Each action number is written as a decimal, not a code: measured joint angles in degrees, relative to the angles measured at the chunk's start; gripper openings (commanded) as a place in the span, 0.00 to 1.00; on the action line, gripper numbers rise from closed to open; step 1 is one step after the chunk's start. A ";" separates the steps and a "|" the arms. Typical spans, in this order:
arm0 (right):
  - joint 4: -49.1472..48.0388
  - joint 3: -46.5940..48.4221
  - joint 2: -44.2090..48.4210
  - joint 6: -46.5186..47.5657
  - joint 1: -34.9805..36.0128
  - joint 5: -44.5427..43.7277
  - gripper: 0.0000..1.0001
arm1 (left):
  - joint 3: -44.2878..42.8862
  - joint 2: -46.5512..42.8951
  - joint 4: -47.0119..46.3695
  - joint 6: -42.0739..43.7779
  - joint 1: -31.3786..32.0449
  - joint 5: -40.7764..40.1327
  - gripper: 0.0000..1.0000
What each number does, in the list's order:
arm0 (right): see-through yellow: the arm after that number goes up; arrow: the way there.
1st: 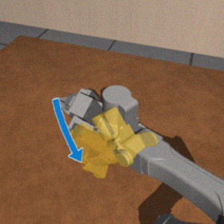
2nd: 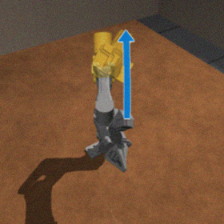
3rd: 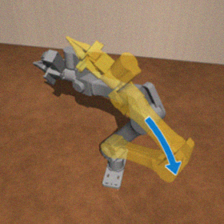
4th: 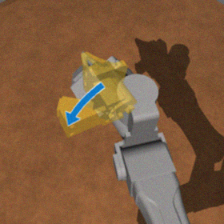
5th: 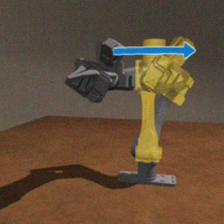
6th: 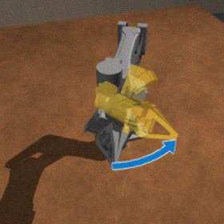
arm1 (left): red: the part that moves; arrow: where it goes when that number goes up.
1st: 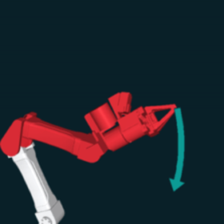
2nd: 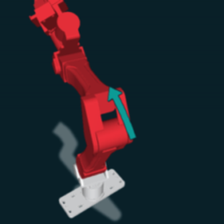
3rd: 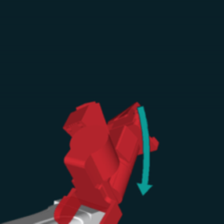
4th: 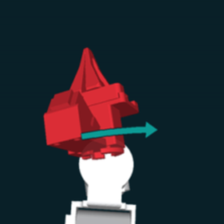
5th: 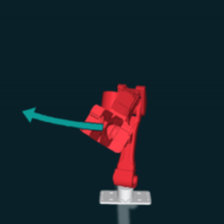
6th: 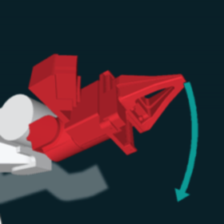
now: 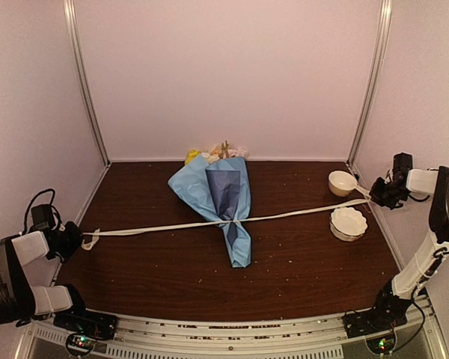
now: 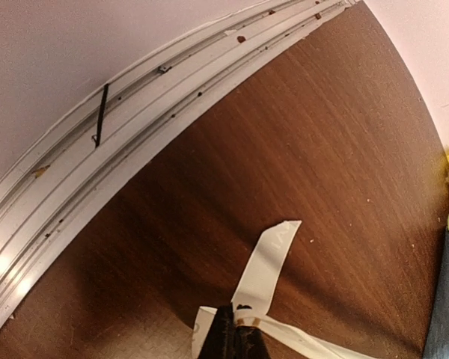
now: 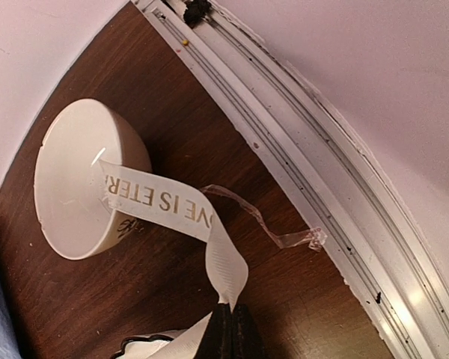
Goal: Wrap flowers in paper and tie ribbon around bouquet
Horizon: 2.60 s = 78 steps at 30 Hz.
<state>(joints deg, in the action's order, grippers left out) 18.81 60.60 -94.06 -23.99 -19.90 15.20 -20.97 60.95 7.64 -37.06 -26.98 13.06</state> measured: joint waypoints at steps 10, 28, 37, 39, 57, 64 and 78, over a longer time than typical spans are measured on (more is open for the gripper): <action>3.26 -0.02 -0.02 0.20 -1.46 1.25 0.00 | 0.59 -2.51 3.65 -0.96 -4.04 1.77 0.00; 7.45 2.16 -0.74 1.62 -0.81 0.52 0.00 | 0.61 -2.58 4.44 -0.31 -4.39 1.66 0.00; 4.11 8.52 5.03 6.29 24.81 -14.32 0.00 | -10.34 -9.92 3.43 2.05 34.82 -26.99 0.00; 4.11 10.19 6.34 7.78 31.41 -15.08 0.00 | -14.45 -9.53 2.73 4.33 43.10 -30.03 0.00; 14.88 8.11 6.78 14.47 49.72 -6.32 1.00 | -43.63 -1.11 -9.68 42.77 84.26 -25.53 0.00; 15.28 5.99 2.95 18.12 56.39 -8.33 1.00 | -50.56 3.15 -10.60 50.14 89.64 -22.05 0.00; -14.93 5.99 2.75 22.32 68.17 17.33 0.73 | -55.76 6.51 -10.67 55.34 92.08 -19.71 0.00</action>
<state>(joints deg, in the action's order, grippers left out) 3.88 66.59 -91.31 -1.67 48.27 32.53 -76.73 67.46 -3.03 18.28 65.10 -6.66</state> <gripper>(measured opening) 0.832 0.013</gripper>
